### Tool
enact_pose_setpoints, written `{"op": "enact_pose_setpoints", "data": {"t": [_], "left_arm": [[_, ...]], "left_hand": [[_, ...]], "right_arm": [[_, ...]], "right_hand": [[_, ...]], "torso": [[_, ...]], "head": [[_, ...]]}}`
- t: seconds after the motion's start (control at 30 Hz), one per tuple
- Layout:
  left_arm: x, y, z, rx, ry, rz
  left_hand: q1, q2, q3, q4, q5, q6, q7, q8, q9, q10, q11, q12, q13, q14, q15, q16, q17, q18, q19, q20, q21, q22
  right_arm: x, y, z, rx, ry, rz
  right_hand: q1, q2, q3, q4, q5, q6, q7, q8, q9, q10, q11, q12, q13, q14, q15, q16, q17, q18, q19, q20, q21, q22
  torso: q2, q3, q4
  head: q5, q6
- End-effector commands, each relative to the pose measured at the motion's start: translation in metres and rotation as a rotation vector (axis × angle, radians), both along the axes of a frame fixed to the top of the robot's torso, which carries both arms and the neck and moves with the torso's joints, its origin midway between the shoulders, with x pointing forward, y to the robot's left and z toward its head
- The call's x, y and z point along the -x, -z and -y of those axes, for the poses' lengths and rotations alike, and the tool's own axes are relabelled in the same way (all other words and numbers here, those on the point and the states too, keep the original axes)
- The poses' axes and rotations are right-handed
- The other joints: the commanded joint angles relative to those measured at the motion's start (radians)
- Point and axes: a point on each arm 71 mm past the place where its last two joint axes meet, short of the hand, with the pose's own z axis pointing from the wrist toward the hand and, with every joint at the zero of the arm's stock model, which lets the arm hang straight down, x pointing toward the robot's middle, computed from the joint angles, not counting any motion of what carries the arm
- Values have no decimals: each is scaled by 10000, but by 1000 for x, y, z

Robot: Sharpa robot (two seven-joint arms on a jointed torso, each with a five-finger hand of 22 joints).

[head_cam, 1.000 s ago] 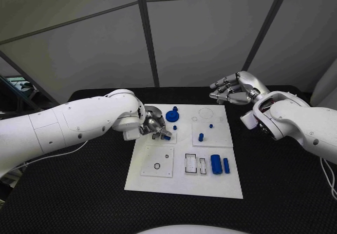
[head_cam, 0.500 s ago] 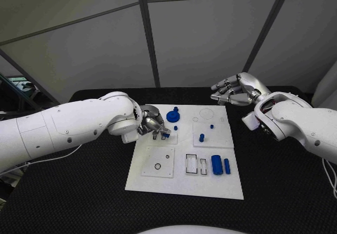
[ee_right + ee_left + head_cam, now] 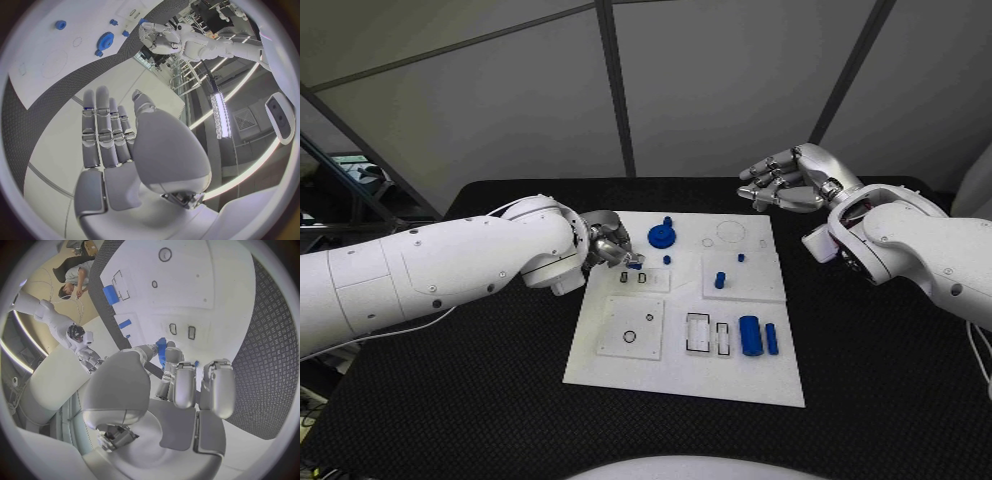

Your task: Assemble the parts on the task board

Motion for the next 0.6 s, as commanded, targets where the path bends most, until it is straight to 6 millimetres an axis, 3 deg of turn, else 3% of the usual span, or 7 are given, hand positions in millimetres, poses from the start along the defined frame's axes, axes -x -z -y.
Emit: {"op": "enact_pose_setpoints", "data": {"t": [0.03, 0.27, 0.6], "left_arm": [[-2, 1, 0, -371, -52, 720], [-3, 7, 5, -546, 59, 641], [-3, 11, 12, -821, 394, 421]], "left_hand": [[-73, 2, 1744, -1692, 47, 24, -43, 63, 22, 163, -98, 44, 35, 652, -58, -45, 1523, -33, 311, -72, 60, 837], [-97, -17, 1775, -1720, 69, 36, -47, 73, 30, 188, -103, 65, 59, 652, -63, -44, 1525, -33, 312, -77, 59, 838], [-117, -19, 1801, -1734, 92, 42, -49, 78, 35, 204, -105, 77, 74, 652, -67, -49, 1523, -25, 299, -80, 36, 807]], "right_arm": [[0, -3, -1, -29, -63, 175], [0, -3, -1, -43, -55, 199], [0, -3, -3, -59, -46, 212]], "right_hand": [[-93, -33, -75, -8, 79, -43, 17, -54, 13, -61, 5, 28, -18, -38, 31, -58, 18, 112, 0, 48, -57, -24], [-105, -27, -87, 1, 122, -46, 19, -53, 13, -67, 5, 35, -27, -36, 32, -67, 21, 113, 7, 50, -71, -32], [-111, -11, -91, 8, 163, -46, 18, -51, 14, -73, 6, 41, -36, -36, 32, -77, 23, 114, 17, 51, -84, -41]], "torso": [[-9, 13, 11], [10, 19, -9], [14, 11, 18]], "head": [[17, -15], [21, -21], [-1, -53]]}}
